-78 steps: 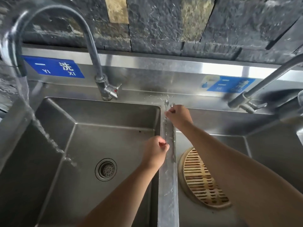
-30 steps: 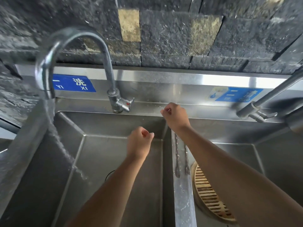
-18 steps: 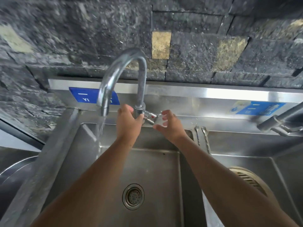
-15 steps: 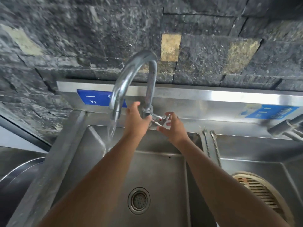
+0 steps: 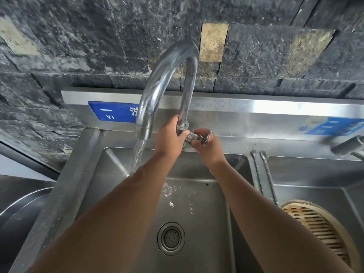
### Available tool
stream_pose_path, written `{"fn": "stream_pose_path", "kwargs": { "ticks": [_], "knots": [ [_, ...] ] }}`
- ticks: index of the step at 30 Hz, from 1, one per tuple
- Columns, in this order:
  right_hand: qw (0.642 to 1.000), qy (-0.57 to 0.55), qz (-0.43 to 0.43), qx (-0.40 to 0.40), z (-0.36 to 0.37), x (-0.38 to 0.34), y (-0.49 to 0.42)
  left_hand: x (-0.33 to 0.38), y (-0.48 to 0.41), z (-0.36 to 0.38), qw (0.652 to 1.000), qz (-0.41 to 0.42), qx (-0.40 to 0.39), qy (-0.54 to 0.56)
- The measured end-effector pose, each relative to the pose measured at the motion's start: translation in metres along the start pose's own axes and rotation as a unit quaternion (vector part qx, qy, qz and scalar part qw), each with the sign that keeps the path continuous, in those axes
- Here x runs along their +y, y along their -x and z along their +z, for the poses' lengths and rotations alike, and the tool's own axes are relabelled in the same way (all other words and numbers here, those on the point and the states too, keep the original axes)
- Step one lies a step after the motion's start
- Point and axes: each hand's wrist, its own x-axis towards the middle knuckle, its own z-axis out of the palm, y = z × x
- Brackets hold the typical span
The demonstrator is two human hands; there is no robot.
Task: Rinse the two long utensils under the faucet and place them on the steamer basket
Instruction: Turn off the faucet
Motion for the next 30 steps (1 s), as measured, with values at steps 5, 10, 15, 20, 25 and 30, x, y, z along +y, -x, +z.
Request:
{"fn": "stream_pose_path", "kwargs": {
  "ticks": [5,10,15,20,25,30],
  "knots": [
    [0.996,0.09,0.003,-0.004,0.003,-0.009,-0.004,0.001,-0.003,0.002,1.0,0.002,-0.001,-0.011],
    [0.99,0.138,0.005,-0.01,0.005,-0.015,-0.011,0.0,-0.003,0.002,0.999,0.011,0.006,-0.03],
    [0.989,0.145,0.006,-0.001,0.006,-0.014,-0.009,-0.001,-0.003,0.004,0.999,0.023,0.009,-0.038],
    [0.988,0.157,0.005,-0.001,0.006,-0.014,-0.009,0.0,-0.001,0.005,0.999,0.032,0.01,-0.026],
    [0.988,0.154,0.006,0.006,0.006,-0.015,-0.007,0.003,0.0,0.004,1.0,0.022,0.006,-0.018],
    [0.987,0.159,0.013,0.01,0.006,-0.018,-0.006,0.007,0.0,0.004,0.999,0.003,0.008,-0.034]
  ]
}}
